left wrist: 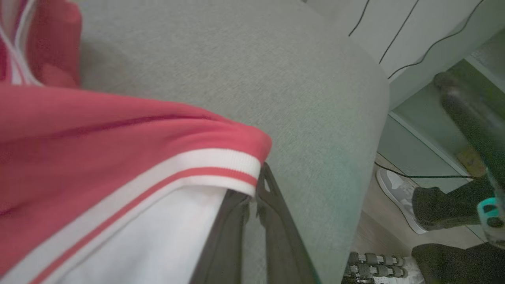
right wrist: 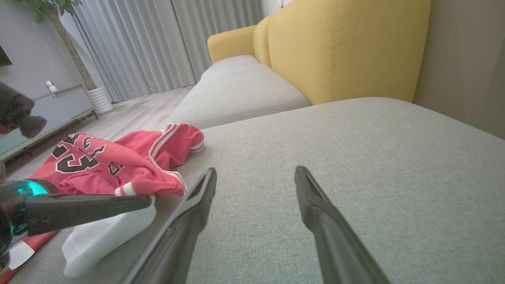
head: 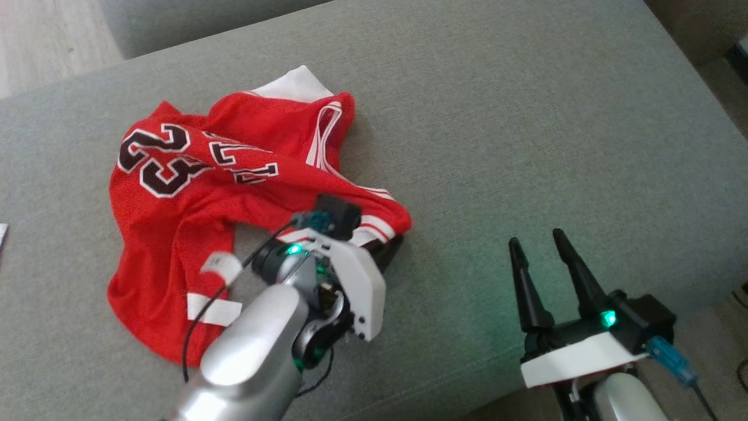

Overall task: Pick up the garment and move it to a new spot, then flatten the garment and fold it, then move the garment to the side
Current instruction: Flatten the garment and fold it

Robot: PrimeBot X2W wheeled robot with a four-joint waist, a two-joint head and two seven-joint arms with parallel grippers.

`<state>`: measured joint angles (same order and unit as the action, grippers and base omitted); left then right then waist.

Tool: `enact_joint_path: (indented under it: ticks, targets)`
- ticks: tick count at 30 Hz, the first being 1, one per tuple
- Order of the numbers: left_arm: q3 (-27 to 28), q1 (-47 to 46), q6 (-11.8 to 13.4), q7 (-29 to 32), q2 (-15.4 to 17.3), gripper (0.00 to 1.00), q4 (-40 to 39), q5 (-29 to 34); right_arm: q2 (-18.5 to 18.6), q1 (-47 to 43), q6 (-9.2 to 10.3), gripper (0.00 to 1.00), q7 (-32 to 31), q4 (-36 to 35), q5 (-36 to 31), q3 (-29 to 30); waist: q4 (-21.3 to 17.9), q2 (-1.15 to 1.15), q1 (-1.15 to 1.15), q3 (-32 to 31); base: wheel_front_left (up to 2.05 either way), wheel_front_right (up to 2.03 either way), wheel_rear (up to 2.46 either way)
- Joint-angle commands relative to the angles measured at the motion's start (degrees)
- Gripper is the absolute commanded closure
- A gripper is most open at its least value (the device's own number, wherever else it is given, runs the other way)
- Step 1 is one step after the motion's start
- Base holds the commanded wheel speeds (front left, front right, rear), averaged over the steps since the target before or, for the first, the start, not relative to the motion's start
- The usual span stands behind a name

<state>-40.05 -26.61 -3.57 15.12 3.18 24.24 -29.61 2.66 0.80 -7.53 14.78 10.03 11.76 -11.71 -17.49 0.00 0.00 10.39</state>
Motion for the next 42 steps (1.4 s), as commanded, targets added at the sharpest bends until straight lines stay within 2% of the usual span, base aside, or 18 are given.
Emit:
enact_joint_path:
  ticks: [1,3,4,5,6,7,9,11,15,20,25,30,33,37,42]
  targets:
    - [0.9,-3.8,-0.4,0.4,-0.1,1.00,-2.2,-1.0,0.2,2.4,0.04,0.00,0.2,-1.5,0.4,-1.7,-0.4,0.00,0.00,0.1,0.00,0.00,0.00]
    - [-1.2,-4.5,0.1,0.6,-0.2,1.00,-3.2,-5.2,0.2,2.5,0.04,0.00,0.2,-1.4,0.6,-2.0,-1.0,0.00,0.00,0.2,0.00,0.00,0.00]
    - [-2.6,-4.8,0.6,0.3,-0.3,0.95,-4.1,-8.4,0.2,2.5,0.04,0.00,0.2,-1.3,0.7,-2.2,-1.4,0.00,0.00,0.3,0.00,0.00,0.00]
    - [-4.1,-5.0,1.0,-0.5,-0.3,0.62,-5.1,-11.8,0.2,2.6,0.04,0.00,0.2,-1.3,0.7,-2.3,-1.7,0.00,0.00,0.4,0.00,0.00,0.00]
    - [-5.3,-4.9,1.8,-1.5,-0.3,0.22,-6.1,-16.0,0.2,2.6,0.04,0.00,0.2,-1.1,0.8,-2.3,-2.0,0.00,0.00,0.5,0.00,0.00,0.00]
    - [-6.6,-4.8,2.9,-2.2,-0.3,0.00,-6.9,-20.3,0.2,2.6,0.04,0.00,0.2,-0.9,0.9,-2.3,-2.3,0.00,0.00,0.5,0.00,0.00,0.00]
    - [-10.2,-6.0,4.9,-3.5,-0.3,0.00,-7.5,-24.9,0.2,2.7,0.04,0.00,0.2,-0.8,1.0,-2.4,-2.7,0.00,0.00,0.6,0.00,0.00,0.00]
    - [-12.9,-7.7,6.9,-6.1,-0.3,0.00,-7.1,-26.3,0.2,2.8,0.04,0.00,0.2,-0.8,1.1,-2.3,-2.9,0.00,0.00,0.7,0.00,0.00,0.00]
    - [-16.6,-10.8,9.5,-12.8,-0.3,0.00,-4.6,-23.0,0.2,2.5,0.04,0.00,0.2,-0.9,1.2,-1.7,-2.5,0.00,0.00,0.3,0.00,0.00,0.00]
    - [-16.5,-10.6,11.7,-20.5,0.1,0.00,-3.4,-19.3,0.2,1.6,0.04,0.00,0.2,-1.2,0.3,-0.6,-1.0,0.00,0.00,-1.0,0.00,0.00,0.00]
    - [-12.9,-6.8,16.7,-27.8,4.1,0.00,-5.2,-16.7,0.2,0.4,0.04,0.00,0.2,-2.1,-1.7,1.2,2.1,0.00,0.00,-2.8,0.00,0.00,0.00]
    - [-7.1,0.2,21.1,-29.9,8.7,0.00,-10.4,-15.1,0.2,-0.3,0.04,0.00,0.2,-3.5,-4.5,3.1,5.5,0.00,0.00,-4.4,0.00,0.00,0.00]
    - [-2.3,5.3,22.8,-30.1,10.9,0.00,-14.3,-13.1,0.2,-1.0,0.04,0.00,0.2,-4.3,-5.7,4.0,7.4,0.00,0.00,-5.4,0.00,0.00,0.00]
    - [4.5,13.5,24.1,-30.1,12.3,0.00,-18.2,-8.4,0.2,-1.9,0.04,0.00,0.2,-5.2,-6.5,4.5,9.5,0.00,0.00,-6.6,0.00,0.00,0.00]
    - [11.3,22.2,24.3,-30.1,12.2,0.00,-20.2,-3.8,0.2,-2.8,0.04,0.00,0.2,-6.4,-6.8,4.4,11.9,0.00,0.00,-7.8,0.00,0.00,0.00]
